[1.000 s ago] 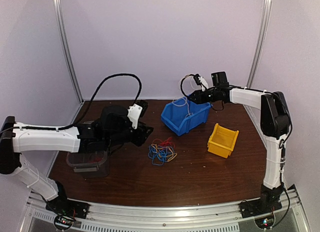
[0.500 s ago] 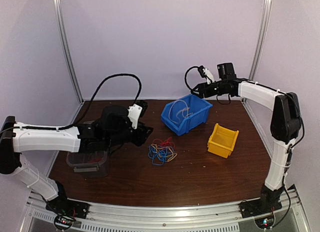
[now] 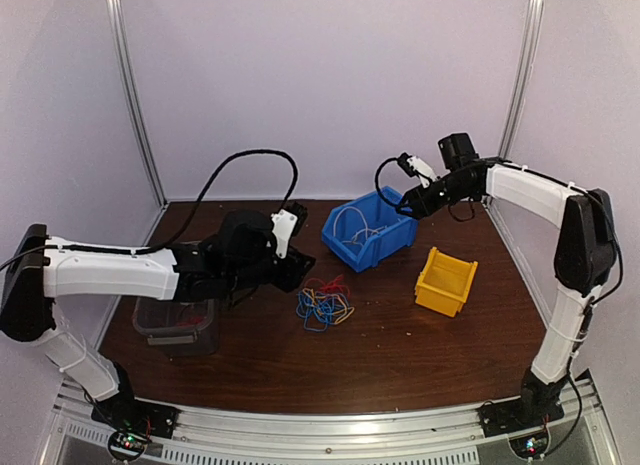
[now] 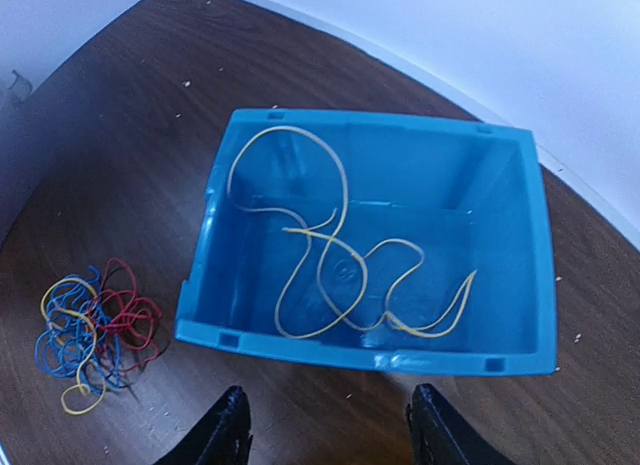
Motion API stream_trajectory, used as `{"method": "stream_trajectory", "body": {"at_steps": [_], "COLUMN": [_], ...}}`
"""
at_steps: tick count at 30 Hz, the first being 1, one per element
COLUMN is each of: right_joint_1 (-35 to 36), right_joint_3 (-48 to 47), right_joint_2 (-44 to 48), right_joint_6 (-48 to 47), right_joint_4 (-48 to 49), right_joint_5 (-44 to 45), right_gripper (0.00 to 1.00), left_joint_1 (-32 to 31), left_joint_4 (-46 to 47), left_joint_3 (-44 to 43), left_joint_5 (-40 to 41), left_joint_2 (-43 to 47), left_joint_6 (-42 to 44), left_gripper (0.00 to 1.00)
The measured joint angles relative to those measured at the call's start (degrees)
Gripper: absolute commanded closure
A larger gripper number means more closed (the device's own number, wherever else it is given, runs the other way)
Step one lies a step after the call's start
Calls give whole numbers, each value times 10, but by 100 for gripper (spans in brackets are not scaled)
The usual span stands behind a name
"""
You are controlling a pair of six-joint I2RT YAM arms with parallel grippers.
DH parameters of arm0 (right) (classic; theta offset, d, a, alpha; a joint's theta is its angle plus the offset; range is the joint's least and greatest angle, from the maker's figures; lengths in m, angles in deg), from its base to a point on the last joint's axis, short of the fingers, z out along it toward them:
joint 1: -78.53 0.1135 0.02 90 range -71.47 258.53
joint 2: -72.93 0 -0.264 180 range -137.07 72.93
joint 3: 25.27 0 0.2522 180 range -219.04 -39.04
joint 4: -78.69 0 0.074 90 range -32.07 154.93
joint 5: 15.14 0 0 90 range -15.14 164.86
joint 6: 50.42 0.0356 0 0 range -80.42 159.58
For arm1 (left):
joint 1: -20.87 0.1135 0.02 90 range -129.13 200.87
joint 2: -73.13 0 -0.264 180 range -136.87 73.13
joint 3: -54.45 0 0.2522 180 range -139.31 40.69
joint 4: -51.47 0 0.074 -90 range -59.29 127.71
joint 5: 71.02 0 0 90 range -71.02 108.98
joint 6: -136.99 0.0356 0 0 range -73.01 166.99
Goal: Untangle the cables
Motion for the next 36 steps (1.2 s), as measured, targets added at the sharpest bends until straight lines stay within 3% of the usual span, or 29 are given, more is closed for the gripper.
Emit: {"method": "stream_trajectory", "body": {"at_steps": [4,9,14,24,36], "right_joint_1": [7,27,80,171,202], "right_joint_3": [93,196,282,371,370], "right_joint_2": [69,162,191,205,205], "right_joint_6": [-2,-31,-67,-123,-138], "right_joint_4": [26,87,121,130,143], "right_joint_5": [-63,-134,-159,-139,-77], "right_gripper": [45,45,46,44,50], "left_joint_1": [0,0,5,33,75], "left_joint_4": [-13,-42,-46,-49,-36], "left_joint_3": [-6,-20,-18,-20,16], "left_joint_5": [-17,-40,-73,-117,-128], "left_joint_2": [-20,-33,-37,-137,-137], "left_joint_6": [6,23,22,7,-3], "left_gripper": [51,35,31,33,47]}}
